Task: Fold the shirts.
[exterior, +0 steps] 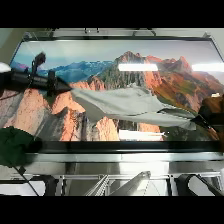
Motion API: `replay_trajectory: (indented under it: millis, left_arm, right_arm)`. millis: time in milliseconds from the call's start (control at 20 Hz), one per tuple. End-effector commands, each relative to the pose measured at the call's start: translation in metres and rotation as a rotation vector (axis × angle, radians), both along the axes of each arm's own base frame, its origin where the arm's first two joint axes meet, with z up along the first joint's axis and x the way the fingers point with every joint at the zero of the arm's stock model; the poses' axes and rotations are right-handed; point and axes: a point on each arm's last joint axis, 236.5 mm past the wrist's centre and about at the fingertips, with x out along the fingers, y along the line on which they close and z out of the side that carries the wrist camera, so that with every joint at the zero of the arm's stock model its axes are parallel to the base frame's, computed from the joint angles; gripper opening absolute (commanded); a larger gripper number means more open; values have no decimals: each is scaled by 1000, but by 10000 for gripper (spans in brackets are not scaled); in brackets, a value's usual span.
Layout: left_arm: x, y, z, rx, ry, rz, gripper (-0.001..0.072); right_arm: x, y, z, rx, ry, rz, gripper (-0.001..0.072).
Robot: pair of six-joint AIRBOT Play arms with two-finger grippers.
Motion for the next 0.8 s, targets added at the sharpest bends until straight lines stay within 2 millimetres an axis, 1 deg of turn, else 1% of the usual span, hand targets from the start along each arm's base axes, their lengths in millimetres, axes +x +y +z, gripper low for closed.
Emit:
replay_trajectory:
  millis: [0,50,100,150,250,350,450,550,600,650,700,750]
  left_arm:
    - [-41,45,-60,34,197,118,29]
    - [-51,49,-70,22,236,135,98]
    - [-59,52,-77,10,253,141,92]
    - [-66,52,-83,1,252,131,-5]
    - [-74,48,-92,-6,254,127,-2]
    - [-72,44,-102,5,240,145,-1]
    - [-70,36,-106,23,229,136,9]
    - [-74,18,-100,4,229,86,295]
    - [-76,7,-96,-7,225,53,295]
    - [-76,-1,-93,6,208,16,295]
    - [-72,-7,-89,27,179,-19,295]
    - [-67,-12,-84,44,147,-47,296]
  right_arm:
    - [-3,-8,1,-21,21,-27,19]
    - [-6,-4,1,-8,35,-15,19]
    - [-8,-1,1,3,37,0,19]
    - [-7,5,4,22,26,21,19]
    - [0,21,14,90,-23,50,19]
    - [10,37,23,137,-72,76,19]
    - [13,51,20,141,-67,121,19]
    - [16,59,16,137,-66,148,22]
    - [20,60,15,130,-71,148,60]
    - [22,58,13,125,-75,138,234]
    - [22,55,13,126,-72,125,326]
    - [21,49,12,122,-67,105,326]
